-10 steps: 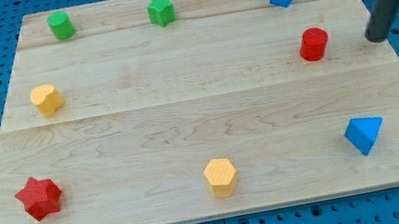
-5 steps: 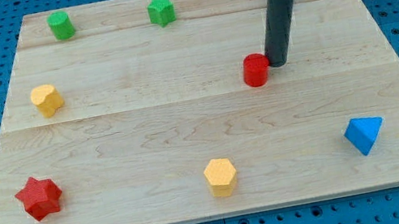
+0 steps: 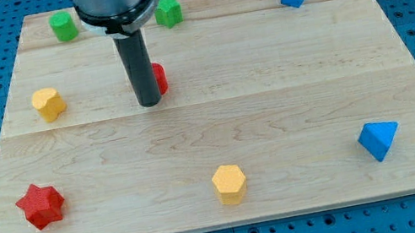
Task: Move the red circle at the bottom side of the green star
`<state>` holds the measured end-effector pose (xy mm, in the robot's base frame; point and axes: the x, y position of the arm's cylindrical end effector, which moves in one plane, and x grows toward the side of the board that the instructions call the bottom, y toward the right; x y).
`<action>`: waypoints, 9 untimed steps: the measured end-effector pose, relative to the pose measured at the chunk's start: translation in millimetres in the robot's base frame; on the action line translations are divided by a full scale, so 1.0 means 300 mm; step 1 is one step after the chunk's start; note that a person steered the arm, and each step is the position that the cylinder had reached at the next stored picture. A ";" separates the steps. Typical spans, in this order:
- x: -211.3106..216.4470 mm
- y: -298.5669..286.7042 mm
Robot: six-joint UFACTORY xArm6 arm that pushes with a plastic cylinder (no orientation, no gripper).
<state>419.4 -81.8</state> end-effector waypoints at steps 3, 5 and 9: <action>-0.158 -0.135; -0.165 -0.053; -0.224 -0.173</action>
